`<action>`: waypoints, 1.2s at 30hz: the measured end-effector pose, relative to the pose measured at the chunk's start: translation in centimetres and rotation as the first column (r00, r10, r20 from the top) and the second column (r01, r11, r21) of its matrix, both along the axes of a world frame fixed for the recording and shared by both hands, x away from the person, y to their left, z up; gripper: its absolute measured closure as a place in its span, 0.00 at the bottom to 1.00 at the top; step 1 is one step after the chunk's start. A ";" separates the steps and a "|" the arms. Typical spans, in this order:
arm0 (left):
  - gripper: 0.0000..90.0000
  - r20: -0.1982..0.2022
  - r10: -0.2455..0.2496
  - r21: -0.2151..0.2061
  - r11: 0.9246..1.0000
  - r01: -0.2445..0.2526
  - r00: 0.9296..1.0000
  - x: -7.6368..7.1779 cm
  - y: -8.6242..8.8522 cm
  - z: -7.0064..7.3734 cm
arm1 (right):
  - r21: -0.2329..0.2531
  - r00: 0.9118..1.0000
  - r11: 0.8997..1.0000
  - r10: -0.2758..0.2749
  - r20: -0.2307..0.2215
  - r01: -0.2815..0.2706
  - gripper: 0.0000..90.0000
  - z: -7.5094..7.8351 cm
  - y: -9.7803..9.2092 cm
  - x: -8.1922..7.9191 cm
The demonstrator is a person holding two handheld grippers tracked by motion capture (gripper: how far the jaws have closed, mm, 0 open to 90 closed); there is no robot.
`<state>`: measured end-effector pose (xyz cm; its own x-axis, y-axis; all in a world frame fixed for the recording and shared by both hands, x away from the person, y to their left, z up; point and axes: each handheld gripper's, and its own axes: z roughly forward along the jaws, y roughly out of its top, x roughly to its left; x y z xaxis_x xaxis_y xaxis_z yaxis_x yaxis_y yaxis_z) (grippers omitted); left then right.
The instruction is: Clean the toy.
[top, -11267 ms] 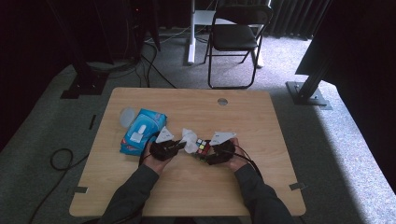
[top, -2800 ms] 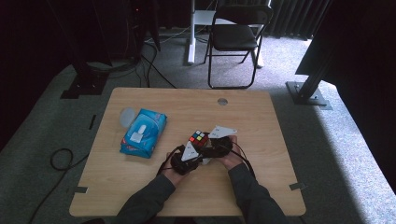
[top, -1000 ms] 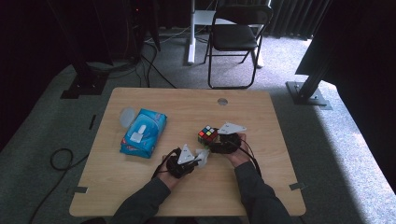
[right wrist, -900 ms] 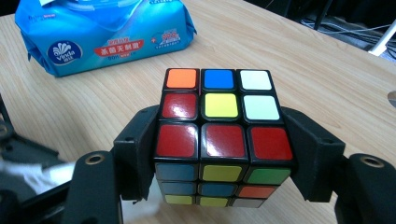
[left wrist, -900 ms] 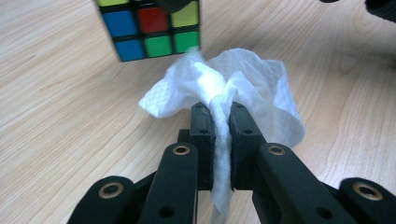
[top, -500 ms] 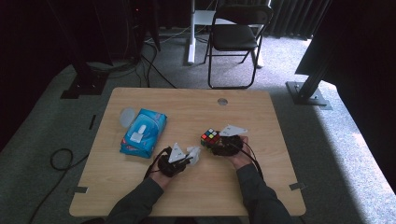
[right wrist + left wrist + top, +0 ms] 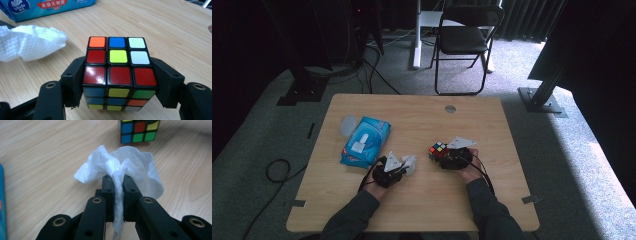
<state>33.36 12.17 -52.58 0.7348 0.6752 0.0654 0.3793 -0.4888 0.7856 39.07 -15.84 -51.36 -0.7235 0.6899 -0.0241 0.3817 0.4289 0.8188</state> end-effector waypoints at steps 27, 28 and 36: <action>0.75 -0.047 0.070 0.036 0.997 -0.068 0.996 0.7 1.2 -1.8 | 0.007 0.999 1.000 0.008 -0.051 -0.008 0.33 -1.3 -0.2 0.2; 0.72 -0.048 0.071 0.035 0.997 -0.069 0.996 0.7 1.3 -1.7 | 0.009 0.999 1.000 0.013 -0.046 -0.013 0.30 -1.3 -0.3 0.1; 0.58 -0.036 0.059 0.009 0.998 -0.059 0.998 0.3 1.4 -1.0 | 0.048 1.000 0.999 0.008 -0.020 -0.007 0.24 -0.3 -1.0 -0.1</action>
<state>33.67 13.61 -53.62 0.6957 0.7169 0.0444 0.4360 -0.4707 0.7670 38.93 -16.86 -51.69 -0.7285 0.6847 0.0234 0.3956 0.3925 0.8303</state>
